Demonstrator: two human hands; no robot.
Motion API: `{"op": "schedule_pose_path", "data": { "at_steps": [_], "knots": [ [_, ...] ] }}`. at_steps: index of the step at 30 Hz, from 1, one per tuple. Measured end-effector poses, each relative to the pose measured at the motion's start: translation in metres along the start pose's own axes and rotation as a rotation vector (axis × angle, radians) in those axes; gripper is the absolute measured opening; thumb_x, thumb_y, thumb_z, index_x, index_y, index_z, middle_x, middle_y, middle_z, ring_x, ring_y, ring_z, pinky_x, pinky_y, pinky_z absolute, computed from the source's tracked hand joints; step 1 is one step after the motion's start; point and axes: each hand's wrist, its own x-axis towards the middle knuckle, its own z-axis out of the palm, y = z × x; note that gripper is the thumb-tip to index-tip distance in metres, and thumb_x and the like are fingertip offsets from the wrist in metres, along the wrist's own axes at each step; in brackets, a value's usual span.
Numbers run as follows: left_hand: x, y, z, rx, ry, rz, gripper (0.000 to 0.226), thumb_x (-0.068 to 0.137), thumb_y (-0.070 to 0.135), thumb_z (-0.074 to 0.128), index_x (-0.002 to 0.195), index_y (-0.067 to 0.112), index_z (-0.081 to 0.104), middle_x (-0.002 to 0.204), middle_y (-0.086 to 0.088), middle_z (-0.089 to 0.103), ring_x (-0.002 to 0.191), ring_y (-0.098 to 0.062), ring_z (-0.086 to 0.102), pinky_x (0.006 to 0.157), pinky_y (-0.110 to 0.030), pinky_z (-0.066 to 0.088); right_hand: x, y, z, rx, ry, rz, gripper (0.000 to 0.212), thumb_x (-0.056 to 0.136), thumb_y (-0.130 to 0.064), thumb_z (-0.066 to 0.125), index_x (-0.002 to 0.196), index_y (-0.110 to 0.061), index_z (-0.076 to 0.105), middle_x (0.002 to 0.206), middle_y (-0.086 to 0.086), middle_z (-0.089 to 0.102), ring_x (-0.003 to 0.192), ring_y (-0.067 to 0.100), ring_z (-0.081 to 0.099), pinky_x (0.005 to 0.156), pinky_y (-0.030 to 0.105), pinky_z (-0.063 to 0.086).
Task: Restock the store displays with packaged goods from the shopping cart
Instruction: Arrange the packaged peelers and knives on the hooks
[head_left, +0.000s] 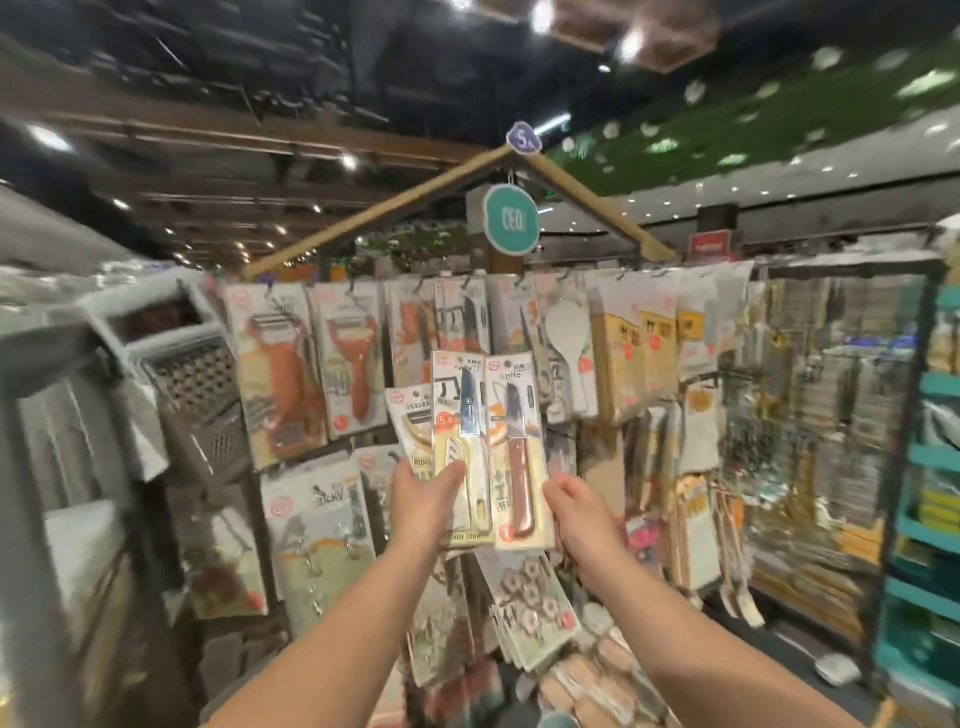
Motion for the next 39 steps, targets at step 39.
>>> {"op": "schedule_pose_path", "data": {
  "at_steps": [39],
  "knots": [
    [0.045,0.024,-0.062,0.088,0.186,0.101,0.048,0.086,0.025,0.073,0.128,0.019,0.050,0.117,0.002,0.066,0.103,-0.018,0.065,0.089,-0.040,0.053,0.132,-0.096,0.072,-0.055,-0.106,-0.097,0.024,0.095,-0.017,0.045,0.084,-0.005,0.062,0.075,0.010,0.052,0.065,0.019,0.042,0.057,0.030,0.031]
  ]
}}
